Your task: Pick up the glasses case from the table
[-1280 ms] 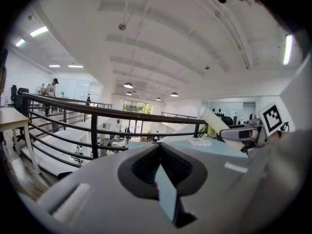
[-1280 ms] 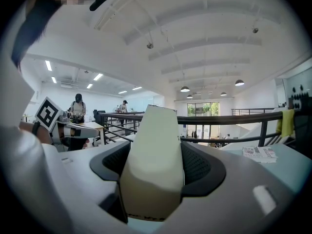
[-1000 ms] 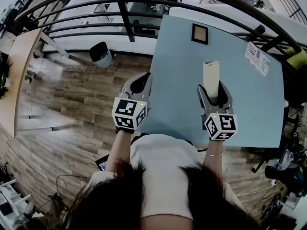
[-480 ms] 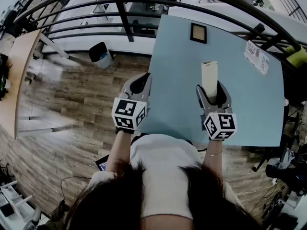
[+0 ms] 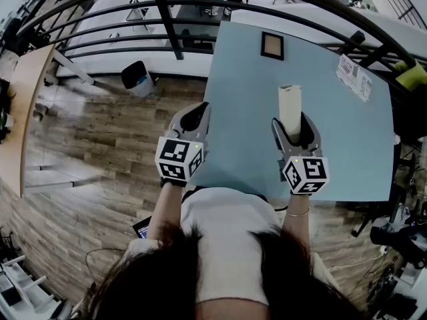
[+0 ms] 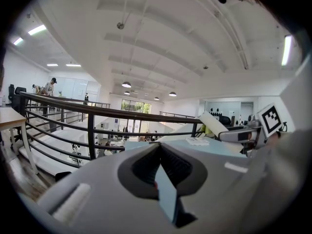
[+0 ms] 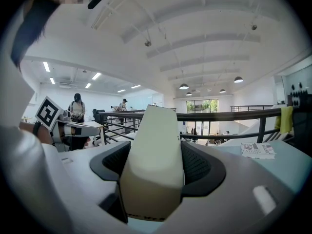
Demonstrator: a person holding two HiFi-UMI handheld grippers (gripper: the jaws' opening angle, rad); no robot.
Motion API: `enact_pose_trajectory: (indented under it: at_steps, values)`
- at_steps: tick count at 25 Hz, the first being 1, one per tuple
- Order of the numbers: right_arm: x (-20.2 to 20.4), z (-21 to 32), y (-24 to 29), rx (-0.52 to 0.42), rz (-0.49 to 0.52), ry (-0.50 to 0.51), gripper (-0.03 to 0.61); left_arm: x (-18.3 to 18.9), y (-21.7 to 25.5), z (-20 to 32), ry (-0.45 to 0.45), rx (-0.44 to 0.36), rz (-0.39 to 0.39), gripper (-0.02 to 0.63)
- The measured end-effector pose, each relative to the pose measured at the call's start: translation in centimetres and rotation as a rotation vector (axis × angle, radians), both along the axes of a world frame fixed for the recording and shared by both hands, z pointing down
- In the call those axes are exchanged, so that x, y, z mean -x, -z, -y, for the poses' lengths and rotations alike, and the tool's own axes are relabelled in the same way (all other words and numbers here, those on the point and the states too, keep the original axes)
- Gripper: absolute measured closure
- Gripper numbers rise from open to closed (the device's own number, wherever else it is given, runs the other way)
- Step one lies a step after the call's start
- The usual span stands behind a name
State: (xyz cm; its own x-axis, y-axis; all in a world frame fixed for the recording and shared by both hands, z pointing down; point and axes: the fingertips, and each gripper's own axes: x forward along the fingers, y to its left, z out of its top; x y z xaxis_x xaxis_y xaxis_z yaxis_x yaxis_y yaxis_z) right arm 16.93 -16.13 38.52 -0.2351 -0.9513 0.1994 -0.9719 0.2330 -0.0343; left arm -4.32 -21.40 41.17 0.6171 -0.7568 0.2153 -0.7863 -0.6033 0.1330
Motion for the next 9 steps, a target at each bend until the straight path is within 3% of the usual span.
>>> enact_pose_trajectory:
  at_steps: [9]
  values:
    - [0.05,-0.51,0.03,0.005,-0.003,-0.009,0.258,-0.10,0.19,-0.21,-0.008,-0.002,-0.009,0.557]
